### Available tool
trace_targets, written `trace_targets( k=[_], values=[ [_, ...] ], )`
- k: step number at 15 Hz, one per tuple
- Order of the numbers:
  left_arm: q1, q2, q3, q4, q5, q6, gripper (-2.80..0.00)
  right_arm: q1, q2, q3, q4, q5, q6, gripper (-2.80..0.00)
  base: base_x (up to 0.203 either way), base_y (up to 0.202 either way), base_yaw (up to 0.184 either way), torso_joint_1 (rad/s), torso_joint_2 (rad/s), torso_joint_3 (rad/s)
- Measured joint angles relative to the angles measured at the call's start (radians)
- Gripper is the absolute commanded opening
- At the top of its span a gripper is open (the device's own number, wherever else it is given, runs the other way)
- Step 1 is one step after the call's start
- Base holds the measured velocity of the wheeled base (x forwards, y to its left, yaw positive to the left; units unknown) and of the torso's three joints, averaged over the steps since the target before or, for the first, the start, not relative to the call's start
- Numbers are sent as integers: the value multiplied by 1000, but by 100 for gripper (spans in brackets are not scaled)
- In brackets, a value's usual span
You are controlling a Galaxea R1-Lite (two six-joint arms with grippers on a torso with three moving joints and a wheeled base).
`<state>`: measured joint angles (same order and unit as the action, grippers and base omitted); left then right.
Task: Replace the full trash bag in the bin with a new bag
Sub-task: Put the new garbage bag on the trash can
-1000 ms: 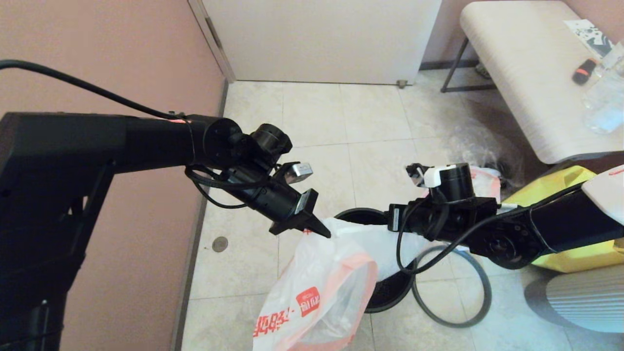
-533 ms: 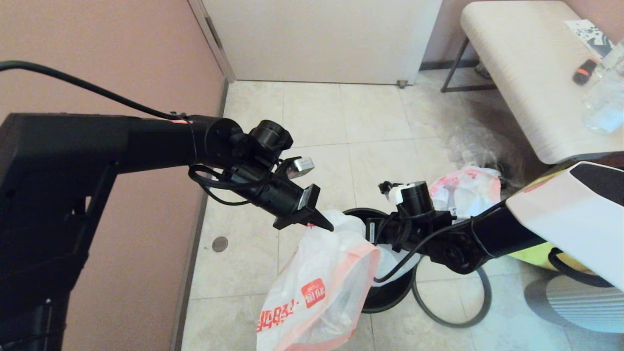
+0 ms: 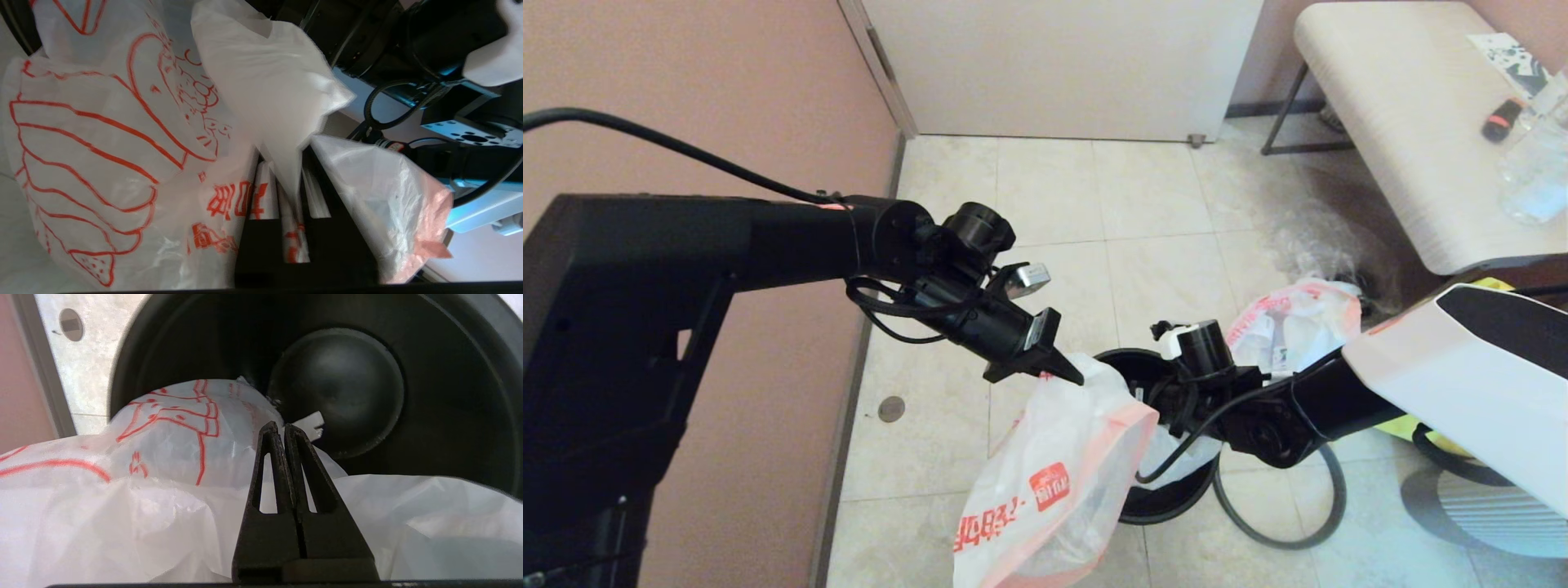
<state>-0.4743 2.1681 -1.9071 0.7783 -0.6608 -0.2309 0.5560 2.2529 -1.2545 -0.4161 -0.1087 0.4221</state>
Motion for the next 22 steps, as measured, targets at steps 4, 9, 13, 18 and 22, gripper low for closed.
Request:
trace_targets(
  k=[4,9,13,18,22],
  values=[
    [-5,-30,-10,5,-1,-2,0,0,19,-14,2,-2,1,-280,0,0,0,0,0,0],
    [34,-189,62,7,4,-22,0,-8,71,-127,87,-15,1,-280,0,0,0,0,0,0],
    [81,-347,232,6,57,-89,0,-9,195,-317,222,-54,1,-280,0,0,0,0,0,0],
    [147,-499,430,1,35,-102,0,-13,365,-530,369,-71,0,-280,0,0,0,0,0,0],
    [179,-531,422,-4,-79,-102,0,-25,470,-709,467,-89,-32,-280,0,0,0,0,0,0]
  ],
)
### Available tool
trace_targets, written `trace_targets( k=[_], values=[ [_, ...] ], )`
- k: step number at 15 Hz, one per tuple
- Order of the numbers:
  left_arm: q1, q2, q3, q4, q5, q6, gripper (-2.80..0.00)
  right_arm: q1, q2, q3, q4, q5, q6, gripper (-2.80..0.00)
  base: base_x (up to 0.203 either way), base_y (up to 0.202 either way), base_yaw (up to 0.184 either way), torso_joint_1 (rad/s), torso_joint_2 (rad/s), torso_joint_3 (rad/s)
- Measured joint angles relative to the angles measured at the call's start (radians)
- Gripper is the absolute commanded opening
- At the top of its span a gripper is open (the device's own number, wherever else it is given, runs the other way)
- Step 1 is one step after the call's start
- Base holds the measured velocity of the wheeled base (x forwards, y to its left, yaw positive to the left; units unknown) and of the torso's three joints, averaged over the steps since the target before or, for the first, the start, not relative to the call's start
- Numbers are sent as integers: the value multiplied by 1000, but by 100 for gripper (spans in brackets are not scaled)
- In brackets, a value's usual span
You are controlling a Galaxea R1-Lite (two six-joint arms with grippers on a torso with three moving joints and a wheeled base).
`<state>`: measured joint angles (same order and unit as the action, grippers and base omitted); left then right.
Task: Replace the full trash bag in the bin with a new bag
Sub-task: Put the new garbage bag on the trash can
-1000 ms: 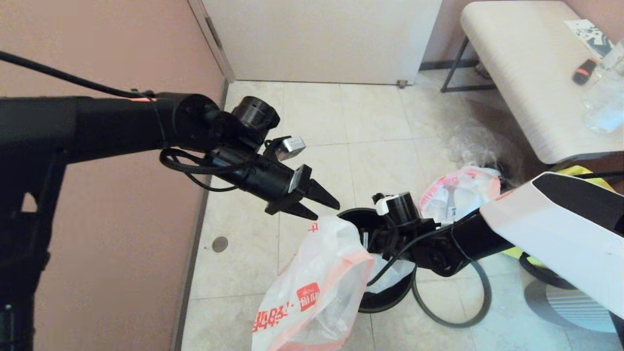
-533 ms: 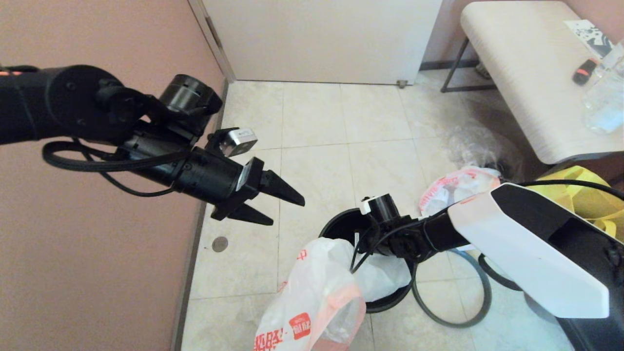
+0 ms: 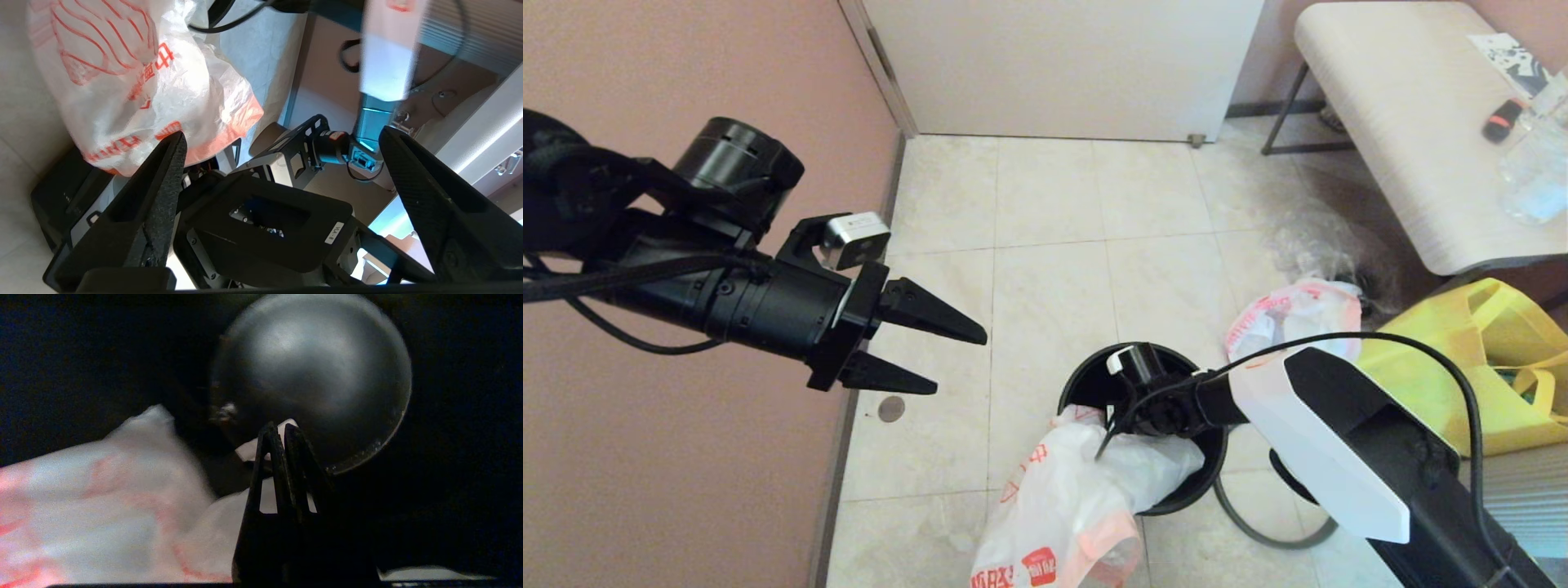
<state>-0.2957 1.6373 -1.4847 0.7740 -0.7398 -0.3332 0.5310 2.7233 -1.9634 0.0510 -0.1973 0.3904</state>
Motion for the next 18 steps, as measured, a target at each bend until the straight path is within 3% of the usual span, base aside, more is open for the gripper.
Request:
trace_targets(
  k=[4,12,18],
  values=[
    [5,4,-20,0,-3,-2,0,-4,2,0,8,-38,21,-280,0,0,0,0,0,0],
    [-6,22,-13,3,-5,-6,0,10,-193,112,84,-68,39,-280,0,0,0,0,0,0],
    [-14,41,-13,2,-4,-6,0,-15,-255,118,82,-55,66,-280,0,0,0,0,0,0]
  ],
)
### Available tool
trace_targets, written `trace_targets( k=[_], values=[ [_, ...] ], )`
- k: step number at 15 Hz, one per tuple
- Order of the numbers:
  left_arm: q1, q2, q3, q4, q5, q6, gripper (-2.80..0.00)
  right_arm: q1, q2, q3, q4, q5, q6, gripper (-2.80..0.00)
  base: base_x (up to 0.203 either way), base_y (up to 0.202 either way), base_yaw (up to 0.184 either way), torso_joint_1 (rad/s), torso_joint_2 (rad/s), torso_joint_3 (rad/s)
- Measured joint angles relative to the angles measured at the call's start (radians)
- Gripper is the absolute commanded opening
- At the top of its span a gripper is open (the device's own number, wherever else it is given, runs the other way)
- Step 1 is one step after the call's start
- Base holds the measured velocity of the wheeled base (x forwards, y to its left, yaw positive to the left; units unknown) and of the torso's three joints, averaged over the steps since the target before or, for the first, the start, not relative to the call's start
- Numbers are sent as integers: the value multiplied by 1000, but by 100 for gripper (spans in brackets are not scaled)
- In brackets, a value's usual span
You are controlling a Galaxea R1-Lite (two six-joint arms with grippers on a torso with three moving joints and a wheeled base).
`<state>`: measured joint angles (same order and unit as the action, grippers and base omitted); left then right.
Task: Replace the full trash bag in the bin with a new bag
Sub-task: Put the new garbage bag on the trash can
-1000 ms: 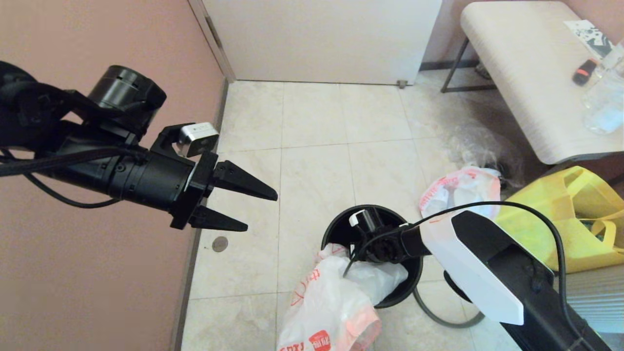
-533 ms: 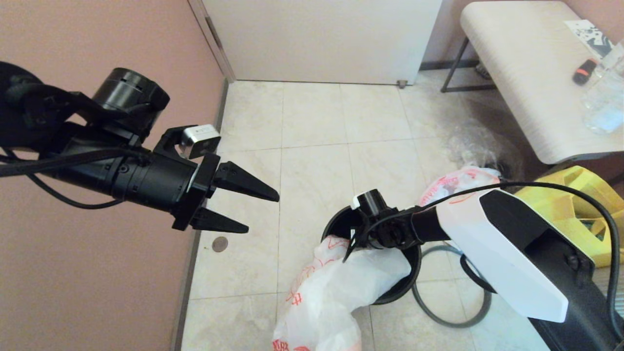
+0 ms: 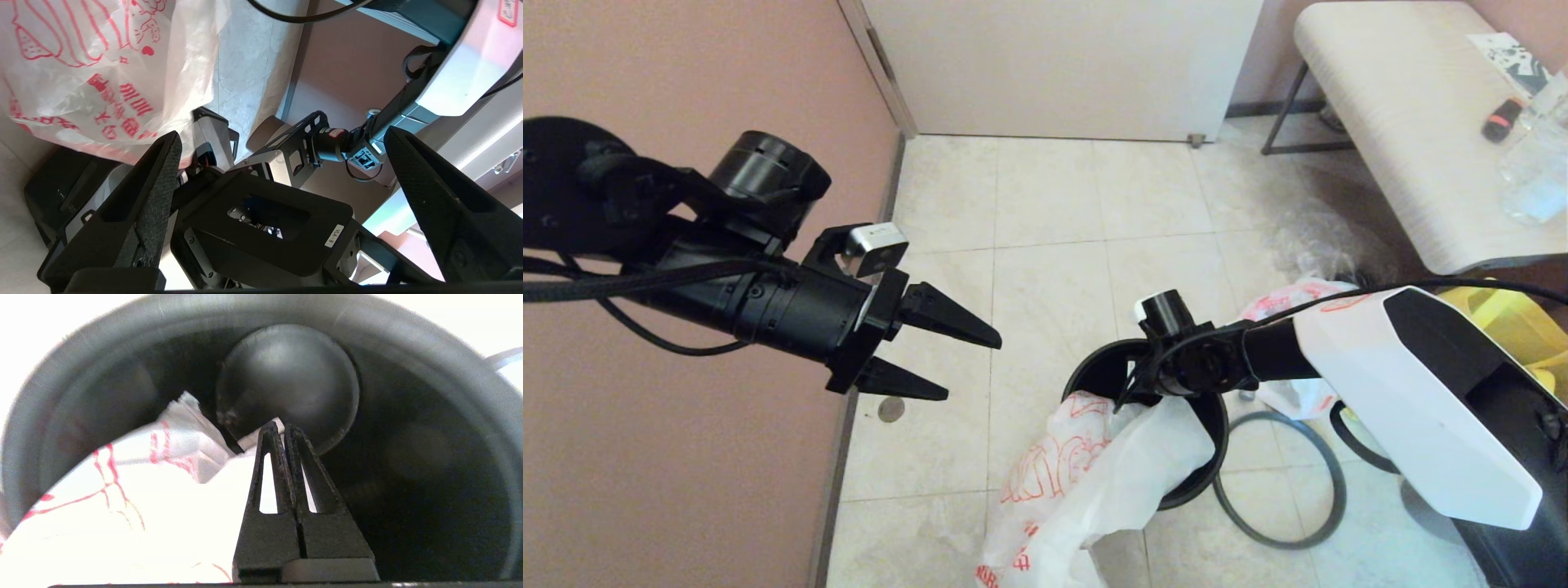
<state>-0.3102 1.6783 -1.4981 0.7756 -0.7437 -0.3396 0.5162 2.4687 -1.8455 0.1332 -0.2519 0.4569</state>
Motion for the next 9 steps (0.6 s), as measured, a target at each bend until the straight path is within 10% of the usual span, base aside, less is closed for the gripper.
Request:
trace_targets(
  k=[9],
  values=[
    [2,4,-2,1,0,0,0,-9,-166,97,17,1,59,-280,0,0,0,0,0,0]
  ],
)
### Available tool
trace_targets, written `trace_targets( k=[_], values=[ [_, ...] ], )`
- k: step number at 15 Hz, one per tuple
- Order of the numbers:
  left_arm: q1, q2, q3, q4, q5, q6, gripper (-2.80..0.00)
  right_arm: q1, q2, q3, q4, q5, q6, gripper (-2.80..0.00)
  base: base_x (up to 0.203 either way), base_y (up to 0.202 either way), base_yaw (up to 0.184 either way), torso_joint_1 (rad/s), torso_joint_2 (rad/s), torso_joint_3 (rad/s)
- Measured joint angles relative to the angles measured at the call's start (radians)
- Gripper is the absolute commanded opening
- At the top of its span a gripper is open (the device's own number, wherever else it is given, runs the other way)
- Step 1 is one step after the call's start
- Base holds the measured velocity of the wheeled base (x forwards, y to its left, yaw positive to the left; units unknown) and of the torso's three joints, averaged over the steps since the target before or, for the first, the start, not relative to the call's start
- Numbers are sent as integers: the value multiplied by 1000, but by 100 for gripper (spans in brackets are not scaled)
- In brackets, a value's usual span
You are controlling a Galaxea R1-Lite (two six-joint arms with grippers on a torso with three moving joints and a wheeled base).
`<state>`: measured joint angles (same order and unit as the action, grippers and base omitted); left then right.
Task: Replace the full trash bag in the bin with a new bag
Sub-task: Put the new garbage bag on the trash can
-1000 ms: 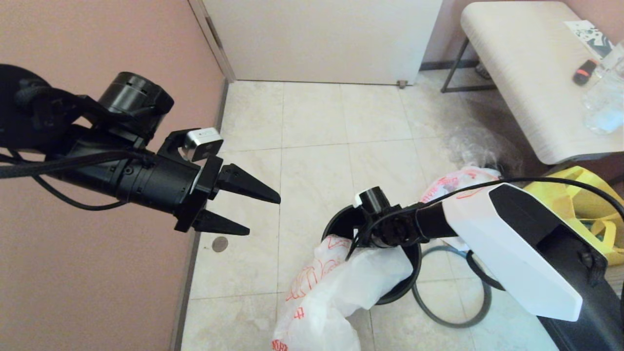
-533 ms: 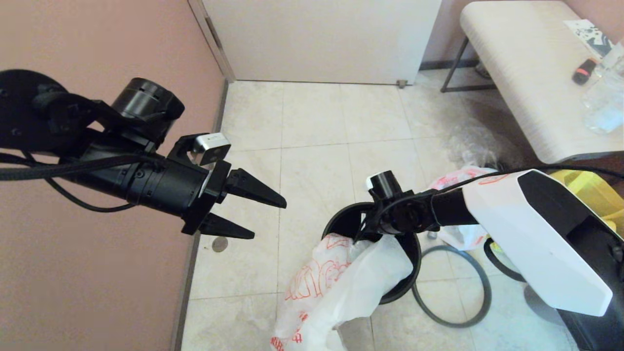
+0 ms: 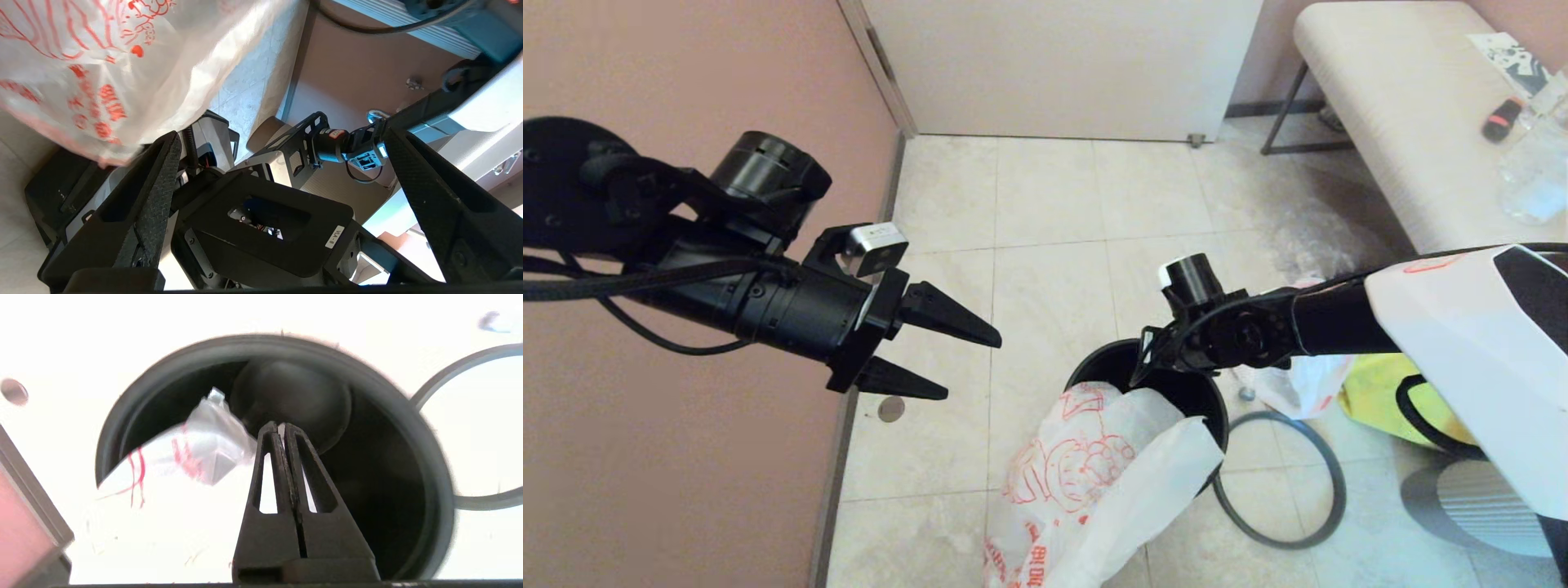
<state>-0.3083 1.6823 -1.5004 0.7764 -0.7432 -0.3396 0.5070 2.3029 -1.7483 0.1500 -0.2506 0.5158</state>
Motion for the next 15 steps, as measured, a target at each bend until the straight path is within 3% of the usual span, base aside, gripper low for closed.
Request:
trace_targets(
  k=[7,15],
  values=[
    [2,29,-4,-1,0,-3,0,-7,-86,84,36,-4,24,-280,0,0,0,0,0,0],
    [3,35,-6,-1,2,-6,0,-21,-369,329,91,61,116,-280,0,0,0,0,0,0]
  ],
)
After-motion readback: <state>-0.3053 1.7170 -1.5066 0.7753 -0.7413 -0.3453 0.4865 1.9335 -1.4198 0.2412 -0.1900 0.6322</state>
